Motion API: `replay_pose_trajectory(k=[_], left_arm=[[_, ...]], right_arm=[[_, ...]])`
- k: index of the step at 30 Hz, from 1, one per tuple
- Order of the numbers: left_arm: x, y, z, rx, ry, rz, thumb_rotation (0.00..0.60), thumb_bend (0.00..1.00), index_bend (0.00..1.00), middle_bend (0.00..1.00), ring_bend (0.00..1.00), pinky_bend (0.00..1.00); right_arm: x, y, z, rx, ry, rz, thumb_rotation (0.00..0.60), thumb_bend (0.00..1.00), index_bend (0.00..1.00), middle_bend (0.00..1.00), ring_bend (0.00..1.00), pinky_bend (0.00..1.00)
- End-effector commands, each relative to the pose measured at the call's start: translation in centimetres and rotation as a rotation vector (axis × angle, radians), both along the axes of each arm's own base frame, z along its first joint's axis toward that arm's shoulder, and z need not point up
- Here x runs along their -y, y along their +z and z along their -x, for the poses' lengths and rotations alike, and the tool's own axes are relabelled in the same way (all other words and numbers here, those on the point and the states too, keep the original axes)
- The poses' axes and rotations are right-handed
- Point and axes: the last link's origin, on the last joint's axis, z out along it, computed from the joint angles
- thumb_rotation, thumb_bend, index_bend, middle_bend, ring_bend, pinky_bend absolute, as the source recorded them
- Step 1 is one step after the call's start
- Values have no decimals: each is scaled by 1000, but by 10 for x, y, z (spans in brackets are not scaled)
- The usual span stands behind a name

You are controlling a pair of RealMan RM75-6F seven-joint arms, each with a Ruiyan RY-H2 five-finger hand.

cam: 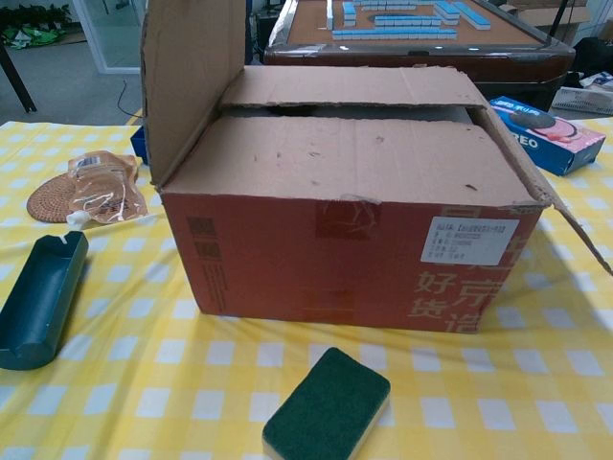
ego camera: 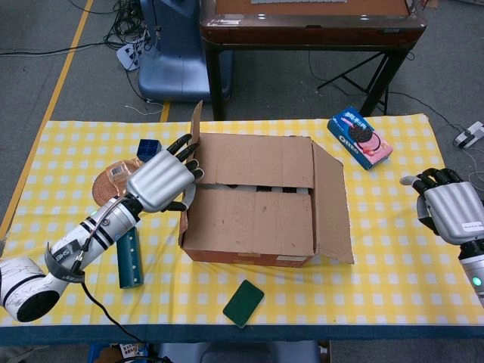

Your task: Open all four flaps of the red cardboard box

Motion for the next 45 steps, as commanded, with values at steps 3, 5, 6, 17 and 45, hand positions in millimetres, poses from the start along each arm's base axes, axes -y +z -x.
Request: replay_pose_trajectory(k=[3, 5, 6, 17, 45], left_arm=[[0, 8, 5, -1, 7, -14, 191, 733, 499, 378, 99, 0], [-1, 12, 8, 0, 11, -24, 191, 733, 499, 378, 99, 0], [-1, 15, 9, 2, 15, -32, 190, 733, 499, 378, 99, 0], [-15, 35, 39, -47, 103, -111, 193, 734, 499, 380, 99, 0], [19, 45, 178, 422, 504, -257, 582, 573, 393, 366, 140, 0]], right_arm=[[0, 1, 0, 0, 1, 1, 600, 771, 297, 373, 238, 235], [0, 1, -1, 0, 1, 3, 600, 771, 297, 373, 238, 235], [0, 1, -1, -1, 1, 3, 600, 771, 297, 373, 238, 235], [-2, 6, -3, -4, 5, 19, 600, 771, 297, 373, 238, 235], [12, -39, -33, 80, 88, -145, 600, 454, 224, 329, 239, 235]])
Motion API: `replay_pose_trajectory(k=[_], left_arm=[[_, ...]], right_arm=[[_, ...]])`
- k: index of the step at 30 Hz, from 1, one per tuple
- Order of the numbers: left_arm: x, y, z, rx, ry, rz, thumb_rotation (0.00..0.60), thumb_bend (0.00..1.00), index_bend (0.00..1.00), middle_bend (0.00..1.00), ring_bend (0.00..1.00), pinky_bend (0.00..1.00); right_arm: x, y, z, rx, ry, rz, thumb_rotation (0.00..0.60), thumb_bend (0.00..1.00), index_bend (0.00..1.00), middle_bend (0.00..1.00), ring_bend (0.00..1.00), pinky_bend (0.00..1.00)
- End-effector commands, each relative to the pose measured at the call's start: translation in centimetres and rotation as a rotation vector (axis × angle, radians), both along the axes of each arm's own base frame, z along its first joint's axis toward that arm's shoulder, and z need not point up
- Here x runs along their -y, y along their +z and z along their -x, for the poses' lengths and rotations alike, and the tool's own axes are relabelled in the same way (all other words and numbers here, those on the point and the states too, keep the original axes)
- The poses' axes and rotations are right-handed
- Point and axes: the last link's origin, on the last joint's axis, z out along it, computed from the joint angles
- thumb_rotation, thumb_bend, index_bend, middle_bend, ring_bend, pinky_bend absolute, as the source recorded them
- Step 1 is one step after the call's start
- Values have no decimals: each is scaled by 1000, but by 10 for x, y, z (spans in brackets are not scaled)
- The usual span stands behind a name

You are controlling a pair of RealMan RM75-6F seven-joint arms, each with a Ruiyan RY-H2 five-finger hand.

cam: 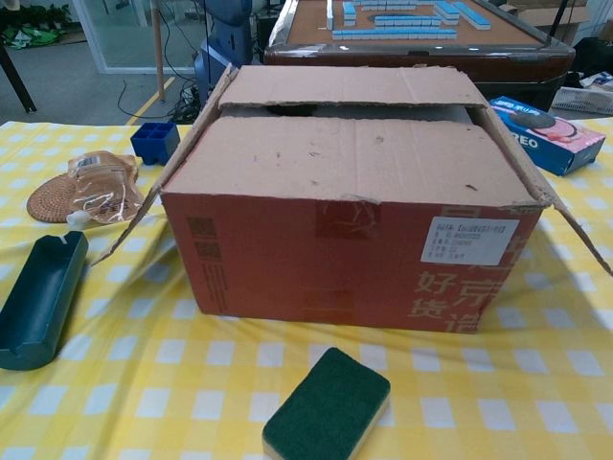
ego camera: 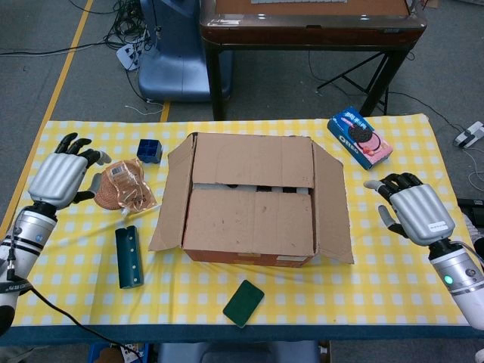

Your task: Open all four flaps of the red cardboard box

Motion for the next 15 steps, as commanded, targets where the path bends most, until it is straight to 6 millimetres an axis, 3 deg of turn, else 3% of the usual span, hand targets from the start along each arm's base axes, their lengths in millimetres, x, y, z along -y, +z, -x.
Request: replay_pose_trajectory(k=[1, 7, 15], left_arm=[[20, 1, 25, 27, 48, -44, 559, 564, 391, 364, 140, 0], [52, 4, 58, 19, 134, -103, 457, 542, 391, 360, 141, 0], [89, 1, 87, 38, 175, -145, 423, 543, 397, 360, 145, 0]], right_arm=[[6, -9, -7, 2, 15, -33, 600, 444, 213, 322, 238, 235], [17, -26, -23, 8, 43, -87, 600, 418, 116, 277, 220, 235], [37, -59, -41, 18, 65, -170, 600, 388, 36, 188, 121, 235]])
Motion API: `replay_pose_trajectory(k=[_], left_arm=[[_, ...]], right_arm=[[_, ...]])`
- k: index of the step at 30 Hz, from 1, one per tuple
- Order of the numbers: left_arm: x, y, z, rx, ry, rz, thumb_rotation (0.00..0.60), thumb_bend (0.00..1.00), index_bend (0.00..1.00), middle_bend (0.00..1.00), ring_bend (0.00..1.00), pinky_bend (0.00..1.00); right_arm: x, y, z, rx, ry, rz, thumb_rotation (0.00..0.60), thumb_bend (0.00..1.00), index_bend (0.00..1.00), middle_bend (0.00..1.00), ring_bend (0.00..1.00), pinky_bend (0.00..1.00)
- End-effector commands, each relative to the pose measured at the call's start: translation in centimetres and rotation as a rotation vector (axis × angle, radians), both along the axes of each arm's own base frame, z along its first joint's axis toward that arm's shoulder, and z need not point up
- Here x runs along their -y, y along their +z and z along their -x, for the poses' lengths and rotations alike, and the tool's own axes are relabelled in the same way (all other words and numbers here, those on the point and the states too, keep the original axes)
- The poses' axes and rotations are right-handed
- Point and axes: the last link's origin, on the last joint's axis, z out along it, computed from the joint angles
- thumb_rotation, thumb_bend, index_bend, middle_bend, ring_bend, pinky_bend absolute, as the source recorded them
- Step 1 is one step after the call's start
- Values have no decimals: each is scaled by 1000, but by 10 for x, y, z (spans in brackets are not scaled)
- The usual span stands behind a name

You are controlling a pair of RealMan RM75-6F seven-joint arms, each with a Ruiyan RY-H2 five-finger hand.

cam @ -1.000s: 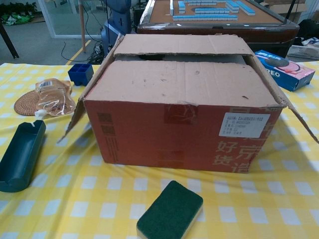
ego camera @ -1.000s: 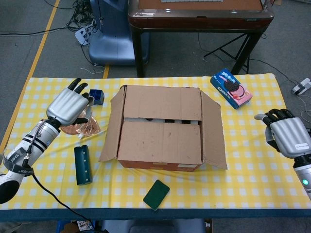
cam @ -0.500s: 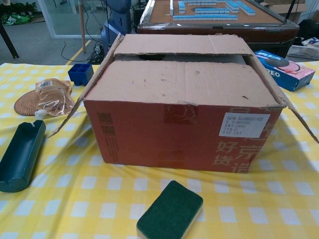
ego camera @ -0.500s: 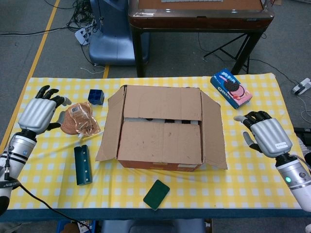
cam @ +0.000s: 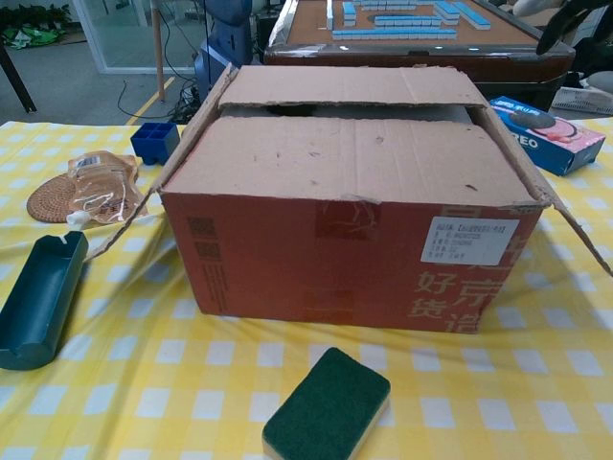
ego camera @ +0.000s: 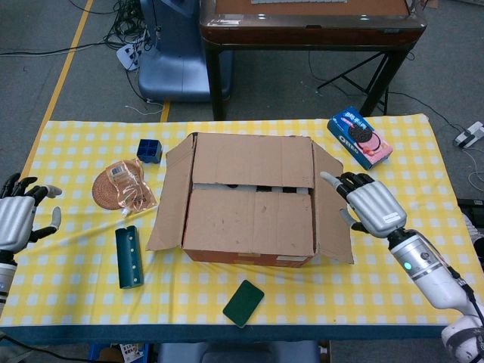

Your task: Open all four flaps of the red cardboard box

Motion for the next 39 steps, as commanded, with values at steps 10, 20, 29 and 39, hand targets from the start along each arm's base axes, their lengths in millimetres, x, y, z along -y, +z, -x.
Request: replay_pose_trajectory(k=[10, 20, 29, 39], left_arm=[[41, -2, 22, 3, 10, -40, 423, 542, 398, 360, 145, 0], [51, -4, 24, 15, 3, -27, 421, 543, 398, 360, 145, 0], [55, -2, 30, 16, 10, -29, 421, 542, 398, 360, 145, 0], [58, 0, 32, 19, 8, -31, 420, 543, 398, 360, 145, 0]], right_arm=[[44, -41, -37, 6, 44, -62, 600, 345, 0, 3, 0, 143], [71, -64, -52, -8, 32, -68, 600, 312, 0, 0, 0, 44], [88, -76, -54, -12, 6, -43, 600, 290, 0, 0, 0, 35], [99, -86, -50, -22, -23, -46, 600, 290, 0, 0, 0, 35]])
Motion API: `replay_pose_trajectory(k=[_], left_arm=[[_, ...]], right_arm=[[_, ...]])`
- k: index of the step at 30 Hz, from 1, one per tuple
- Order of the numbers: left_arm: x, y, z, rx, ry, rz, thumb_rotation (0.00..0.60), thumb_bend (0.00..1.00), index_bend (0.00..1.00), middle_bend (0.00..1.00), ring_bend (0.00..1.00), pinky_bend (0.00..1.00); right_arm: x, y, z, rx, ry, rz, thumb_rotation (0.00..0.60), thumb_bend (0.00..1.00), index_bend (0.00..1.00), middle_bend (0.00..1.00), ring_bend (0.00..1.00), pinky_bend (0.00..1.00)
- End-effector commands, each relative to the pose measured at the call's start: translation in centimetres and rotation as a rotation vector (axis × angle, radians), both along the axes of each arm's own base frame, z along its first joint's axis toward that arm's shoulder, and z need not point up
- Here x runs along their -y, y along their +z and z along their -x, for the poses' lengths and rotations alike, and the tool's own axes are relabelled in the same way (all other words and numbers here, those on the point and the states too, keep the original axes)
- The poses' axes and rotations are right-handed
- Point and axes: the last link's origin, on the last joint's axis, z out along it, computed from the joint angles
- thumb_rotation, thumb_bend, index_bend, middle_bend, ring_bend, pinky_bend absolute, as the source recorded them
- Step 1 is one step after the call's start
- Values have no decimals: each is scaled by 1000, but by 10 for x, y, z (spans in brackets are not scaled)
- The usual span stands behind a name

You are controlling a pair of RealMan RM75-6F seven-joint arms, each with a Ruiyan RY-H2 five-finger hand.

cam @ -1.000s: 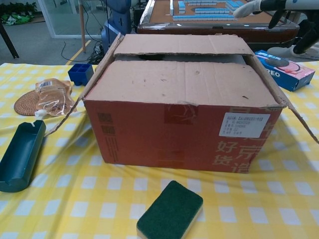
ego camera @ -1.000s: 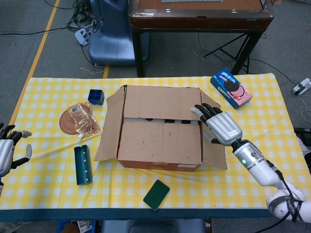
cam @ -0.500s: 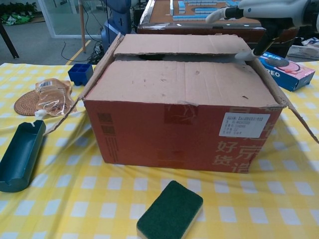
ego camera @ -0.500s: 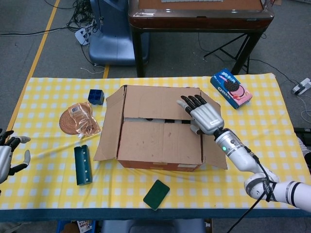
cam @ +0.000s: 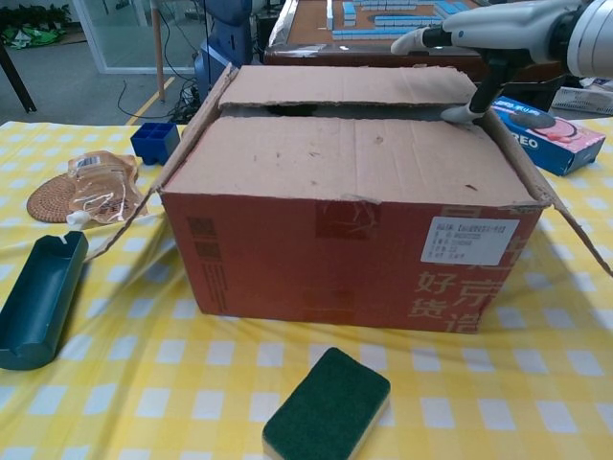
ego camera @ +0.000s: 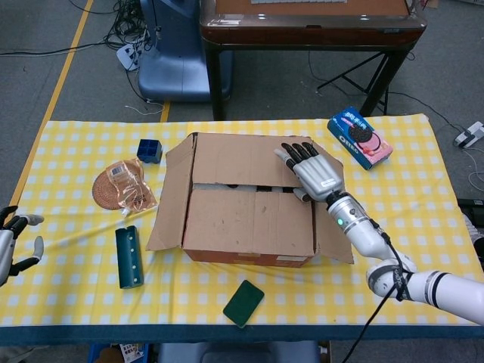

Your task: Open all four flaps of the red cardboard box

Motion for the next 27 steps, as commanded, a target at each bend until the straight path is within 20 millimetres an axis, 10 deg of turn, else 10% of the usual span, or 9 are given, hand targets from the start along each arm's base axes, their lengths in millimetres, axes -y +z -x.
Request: replay_pose_trajectory(k=[1, 11, 27], left_arm=[[0, 1, 1, 1, 1, -1, 421, 542, 398, 360, 145, 0], [1, 2, 2, 8, -4, -5, 421, 543, 398, 360, 145, 0], [5, 4, 2, 9, -13, -4, 422, 542, 398, 360, 145, 0]], right_arm=[[2, -2, -1, 1, -4, -3, 600, 290, 0, 0, 0, 35], [15, 1, -7, 48, -3, 59, 600, 292, 0, 0, 0, 35], [39, 63, -20, 118, 26, 235, 600, 312, 0, 0, 0, 35]])
